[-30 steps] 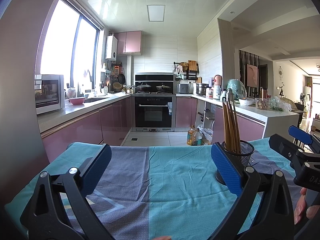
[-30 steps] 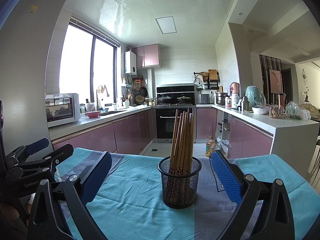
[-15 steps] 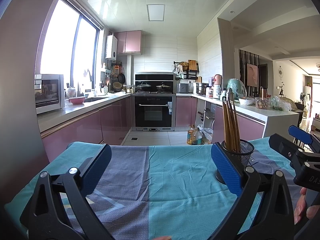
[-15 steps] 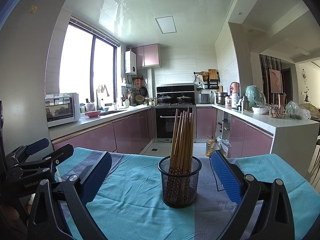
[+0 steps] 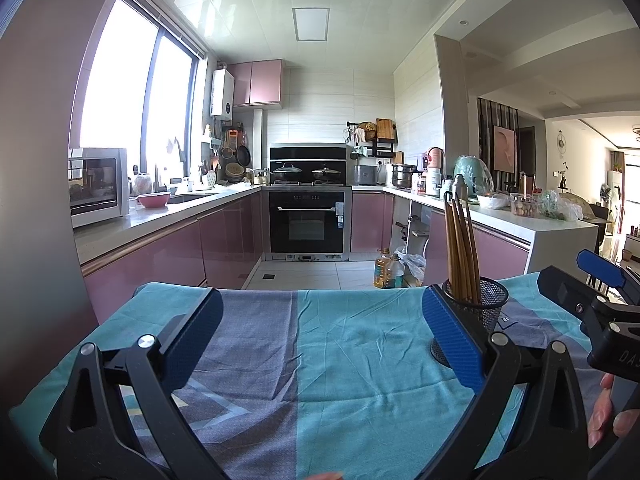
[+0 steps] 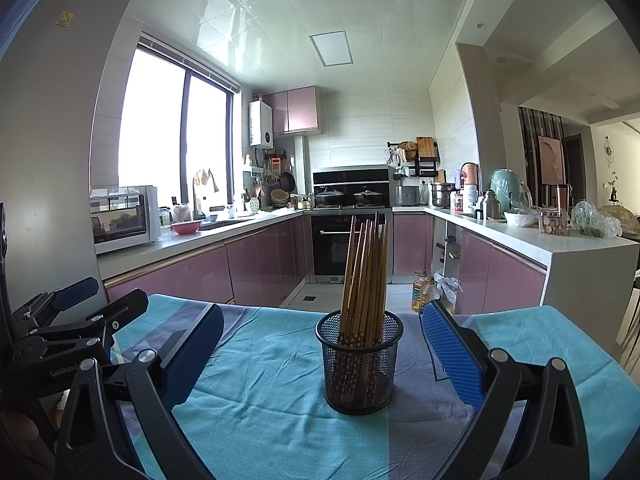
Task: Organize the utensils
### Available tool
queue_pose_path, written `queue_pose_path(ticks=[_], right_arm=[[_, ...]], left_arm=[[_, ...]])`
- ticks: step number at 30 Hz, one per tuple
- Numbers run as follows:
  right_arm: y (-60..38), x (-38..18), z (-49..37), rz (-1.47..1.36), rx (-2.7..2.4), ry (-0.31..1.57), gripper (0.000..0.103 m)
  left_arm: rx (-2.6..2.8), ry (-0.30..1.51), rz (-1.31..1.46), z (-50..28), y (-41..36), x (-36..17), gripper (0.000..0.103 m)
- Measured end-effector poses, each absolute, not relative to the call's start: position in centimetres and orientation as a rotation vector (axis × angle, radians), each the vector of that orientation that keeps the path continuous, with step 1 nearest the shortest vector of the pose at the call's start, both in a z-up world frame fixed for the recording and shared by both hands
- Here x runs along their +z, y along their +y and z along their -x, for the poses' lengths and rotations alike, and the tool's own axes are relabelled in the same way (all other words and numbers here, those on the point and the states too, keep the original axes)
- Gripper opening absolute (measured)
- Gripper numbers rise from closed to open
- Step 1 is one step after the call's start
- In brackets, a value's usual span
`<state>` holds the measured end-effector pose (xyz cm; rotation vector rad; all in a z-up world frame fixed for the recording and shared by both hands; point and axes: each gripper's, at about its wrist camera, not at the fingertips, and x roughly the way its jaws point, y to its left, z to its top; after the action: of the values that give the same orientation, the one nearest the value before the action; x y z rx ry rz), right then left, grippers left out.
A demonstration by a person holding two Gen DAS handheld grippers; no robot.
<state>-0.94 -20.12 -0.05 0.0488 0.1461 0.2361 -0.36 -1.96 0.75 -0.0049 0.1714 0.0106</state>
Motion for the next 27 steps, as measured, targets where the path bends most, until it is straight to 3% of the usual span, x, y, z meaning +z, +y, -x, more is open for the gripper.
queue_pose_path(ticks=[21,27], right_arm=[[-20.4,-0.3,0.8,-0.053,0.237,0.152,0.096],[-22.0,-1.4,-0.4,-0.041,0.198,0.216,0.096]], left_arm=[[0.034,0.159,0.0,0.5,-2.1,0.4,0.098],[0.016,0.254,0.017,-1.0,-1.7,-0.3,0.098]])
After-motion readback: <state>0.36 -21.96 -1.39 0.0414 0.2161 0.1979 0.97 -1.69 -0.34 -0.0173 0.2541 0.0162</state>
